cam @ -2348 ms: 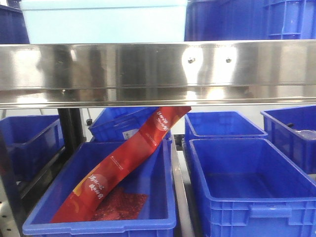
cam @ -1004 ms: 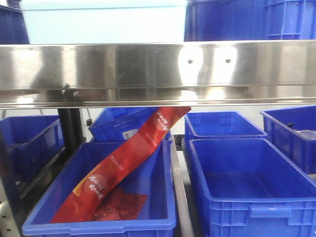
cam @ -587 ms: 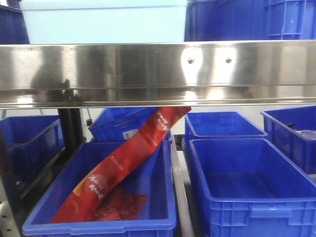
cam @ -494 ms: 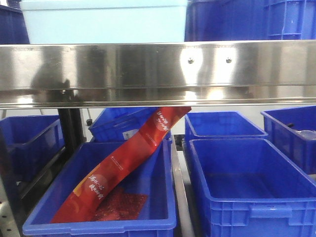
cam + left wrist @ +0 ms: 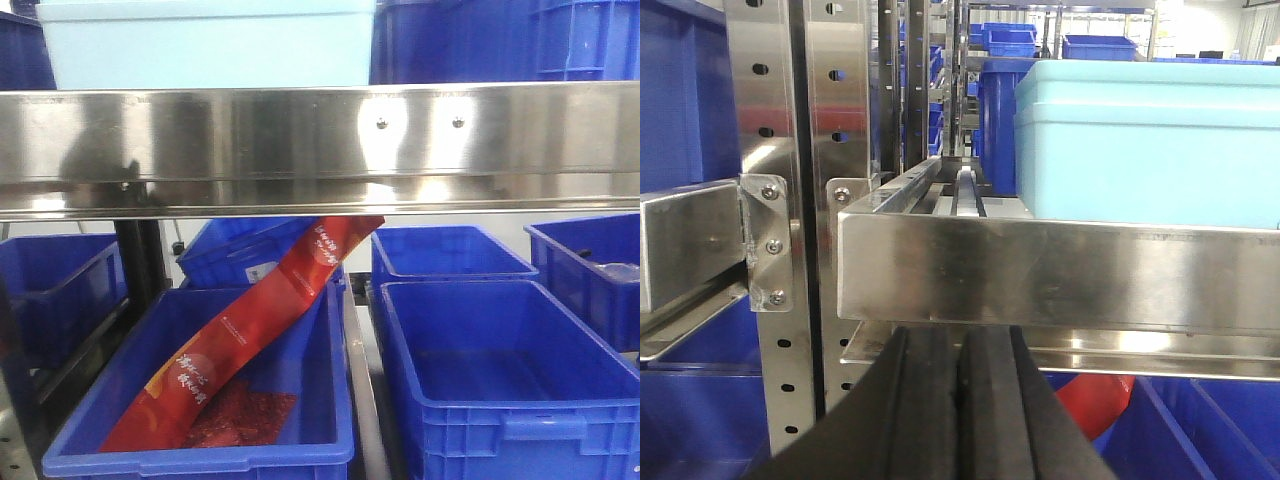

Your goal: Move two blue bins to right shelf middle

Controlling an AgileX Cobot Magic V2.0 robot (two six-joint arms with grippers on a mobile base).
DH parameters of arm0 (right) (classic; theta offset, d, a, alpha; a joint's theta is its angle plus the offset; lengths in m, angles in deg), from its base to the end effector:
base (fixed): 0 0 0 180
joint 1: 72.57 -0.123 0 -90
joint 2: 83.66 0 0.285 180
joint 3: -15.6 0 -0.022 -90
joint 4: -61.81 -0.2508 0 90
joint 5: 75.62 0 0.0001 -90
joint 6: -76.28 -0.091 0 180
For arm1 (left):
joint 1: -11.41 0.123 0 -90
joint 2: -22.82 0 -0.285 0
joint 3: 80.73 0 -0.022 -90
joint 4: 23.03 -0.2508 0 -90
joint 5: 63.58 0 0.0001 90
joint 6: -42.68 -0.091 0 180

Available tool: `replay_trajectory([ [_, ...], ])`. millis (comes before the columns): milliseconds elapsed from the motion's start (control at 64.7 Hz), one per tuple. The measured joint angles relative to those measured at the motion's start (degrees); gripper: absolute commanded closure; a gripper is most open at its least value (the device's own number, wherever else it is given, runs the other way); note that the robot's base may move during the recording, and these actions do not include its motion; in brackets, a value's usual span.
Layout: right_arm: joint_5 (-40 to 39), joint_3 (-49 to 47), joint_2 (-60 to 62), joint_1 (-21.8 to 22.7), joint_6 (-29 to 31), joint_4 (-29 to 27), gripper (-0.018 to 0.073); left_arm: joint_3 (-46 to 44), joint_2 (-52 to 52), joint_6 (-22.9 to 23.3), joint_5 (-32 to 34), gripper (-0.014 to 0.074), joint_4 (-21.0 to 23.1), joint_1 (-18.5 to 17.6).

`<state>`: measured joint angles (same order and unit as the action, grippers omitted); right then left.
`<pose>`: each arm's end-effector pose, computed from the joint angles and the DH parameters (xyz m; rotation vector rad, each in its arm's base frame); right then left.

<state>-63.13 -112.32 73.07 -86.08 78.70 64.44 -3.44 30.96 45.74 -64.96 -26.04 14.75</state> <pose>0.0646 0.0146 0.3237 -0.2387 1.5152 0.1108 0.0569 0.0034 0.2102 -0.0458 1.5146 0.0469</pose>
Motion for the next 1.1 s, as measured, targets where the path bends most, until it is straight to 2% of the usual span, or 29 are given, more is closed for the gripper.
replay_trajectory([
  [139, -4.7, 6.7, 3.0, 9.3, 0.2, -2.6, 0.0721, 0.0, 0.0, 0.0, 0.0, 0.0707, 0.0, 0.0],
  [247, -7.2, 14.5, 6.7, 12.7, 0.2, -4.2, 0.0721, 0.0, 0.0, 0.0, 0.0, 0.0707, 0.0, 0.0],
  [448, -7.4, 24.8, 13.7, 13.5, 0.3, -4.5, 0.0721, 0.0, 0.0, 0.0, 0.0, 0.0707, 0.0, 0.0],
  [1097, -5.4, 25.1, 15.2, 13.8, 0.4, -4.6, 0.0721, 0.1, 0.0, 0.0, 0.6, 0.0707, 0.0, 0.0],
])
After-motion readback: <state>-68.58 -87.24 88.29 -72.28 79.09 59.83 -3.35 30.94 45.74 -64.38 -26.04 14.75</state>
